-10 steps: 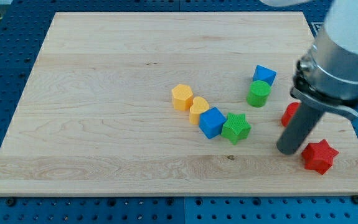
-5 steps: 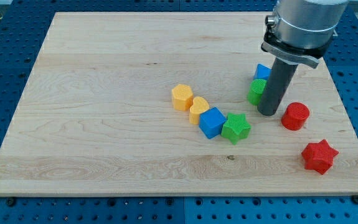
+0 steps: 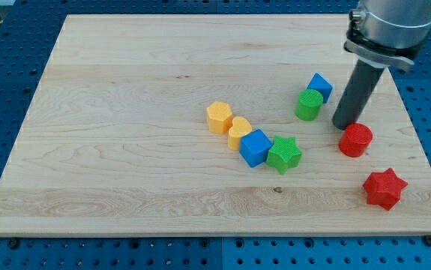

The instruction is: Move the red circle into the red star

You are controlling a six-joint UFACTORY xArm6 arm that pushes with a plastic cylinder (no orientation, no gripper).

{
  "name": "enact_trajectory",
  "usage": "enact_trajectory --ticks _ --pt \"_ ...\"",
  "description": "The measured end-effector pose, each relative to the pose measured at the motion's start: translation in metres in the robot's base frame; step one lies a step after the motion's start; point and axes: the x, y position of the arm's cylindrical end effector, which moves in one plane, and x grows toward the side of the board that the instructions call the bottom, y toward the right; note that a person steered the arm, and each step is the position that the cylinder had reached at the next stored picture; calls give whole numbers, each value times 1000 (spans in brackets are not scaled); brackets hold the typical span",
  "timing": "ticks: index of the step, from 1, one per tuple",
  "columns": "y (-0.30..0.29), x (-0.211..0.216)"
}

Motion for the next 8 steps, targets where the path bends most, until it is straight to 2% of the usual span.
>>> enact_trajectory --ticks 6,7,8 --pt "6 17" --pt "-20 17" --pt "-21 25"
